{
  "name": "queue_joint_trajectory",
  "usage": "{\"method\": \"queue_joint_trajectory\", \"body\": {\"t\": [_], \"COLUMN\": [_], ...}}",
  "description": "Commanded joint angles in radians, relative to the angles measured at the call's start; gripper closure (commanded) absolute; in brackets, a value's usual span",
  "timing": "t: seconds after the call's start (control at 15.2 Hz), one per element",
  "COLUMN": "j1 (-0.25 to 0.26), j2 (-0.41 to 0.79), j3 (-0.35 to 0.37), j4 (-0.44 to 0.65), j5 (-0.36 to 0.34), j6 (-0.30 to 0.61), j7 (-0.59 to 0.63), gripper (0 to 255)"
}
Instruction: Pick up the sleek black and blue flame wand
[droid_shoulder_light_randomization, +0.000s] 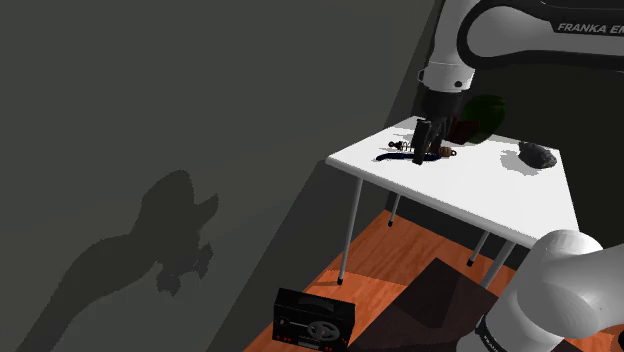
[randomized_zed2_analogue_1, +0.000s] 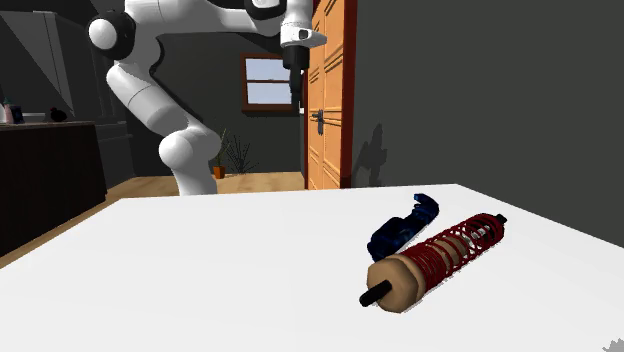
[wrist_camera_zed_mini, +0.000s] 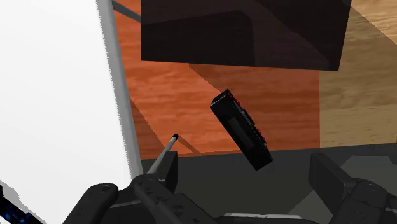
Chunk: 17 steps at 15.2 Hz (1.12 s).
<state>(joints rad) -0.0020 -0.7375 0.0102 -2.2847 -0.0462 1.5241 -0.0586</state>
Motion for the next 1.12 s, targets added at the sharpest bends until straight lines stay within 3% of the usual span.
{"method": "queue_joint_trajectory", "body": {"t": [0.0, 0.59, 1.06], "j1": [0.0, -0.009, -0.001], "j2": [0.0, 0.13, 0.321], "j3": [0.0, -0.219, -0.378], "j4": [0.0, 0.025, 0.131], "j5": [0.0, -0.13, -0.169], "j6": [0.0, 0.103, 0.193], "j7": [0.0, -0.359, -0.638], "gripper": [0, 0, 0]}}
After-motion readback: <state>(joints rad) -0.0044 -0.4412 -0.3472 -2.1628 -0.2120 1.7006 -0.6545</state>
